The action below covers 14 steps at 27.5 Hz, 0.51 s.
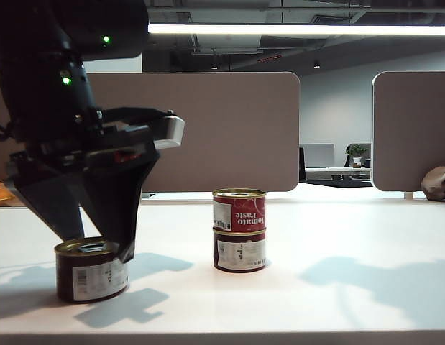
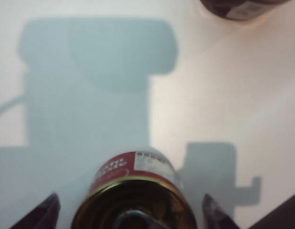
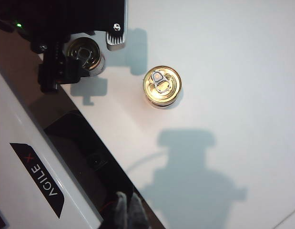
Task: Pick up the cans one by one and stack them together.
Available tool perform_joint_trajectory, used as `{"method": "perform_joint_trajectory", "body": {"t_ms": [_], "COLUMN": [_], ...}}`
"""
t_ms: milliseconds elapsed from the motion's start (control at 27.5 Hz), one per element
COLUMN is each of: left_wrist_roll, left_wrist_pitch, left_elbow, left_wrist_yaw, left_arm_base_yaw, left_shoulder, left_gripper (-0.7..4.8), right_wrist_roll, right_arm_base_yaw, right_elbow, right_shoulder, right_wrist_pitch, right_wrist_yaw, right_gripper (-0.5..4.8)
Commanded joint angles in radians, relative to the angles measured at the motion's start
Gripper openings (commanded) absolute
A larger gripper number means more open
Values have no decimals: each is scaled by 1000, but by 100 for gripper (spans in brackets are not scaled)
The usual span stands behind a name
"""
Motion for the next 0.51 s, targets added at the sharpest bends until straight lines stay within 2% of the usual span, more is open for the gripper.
{"method": "perform_joint_trajectory", "body": {"t_ms": [36, 73, 146, 182, 218, 327, 364, 400, 509], "left_wrist_roll": [-1, -1, 0, 0, 0, 3, 3, 3, 3], "left_wrist_pitch": [-11, -16, -21, -19, -19, -19, -19, -19, -19], "left_elbow": [1, 1, 1, 1, 1, 1, 1, 2, 6], "left_wrist_yaw": [-1, 0, -5, -3, -3, -3, -4, -3, -3], "left_arm_base_yaw": [-1, -1, -1, -1, -1, 0, 0, 0, 0], "left_shoulder": [25, 34, 39, 39, 39, 39, 38, 38, 29], "left_gripper": [358, 329, 316, 251, 212, 198, 151, 132, 120], "right_wrist_roll": [2, 2, 2, 2, 2, 2, 1, 1, 1], "right_arm_base_yaw": [0, 0, 0, 0, 0, -1, -1, -1, -1], "right_elbow": [2, 2, 2, 2, 2, 2, 2, 2, 2], "right_shoulder": [-9, -11, -14, -14, -14, -14, -14, -14, -14], "right_wrist_pitch": [2, 3, 2, 2, 2, 2, 3, 3, 2], "right_wrist_yaw": [-4, -4, -4, -4, -4, -4, -4, -3, -3], "right_gripper": [22, 22, 22, 22, 22, 22, 22, 22, 22]}}
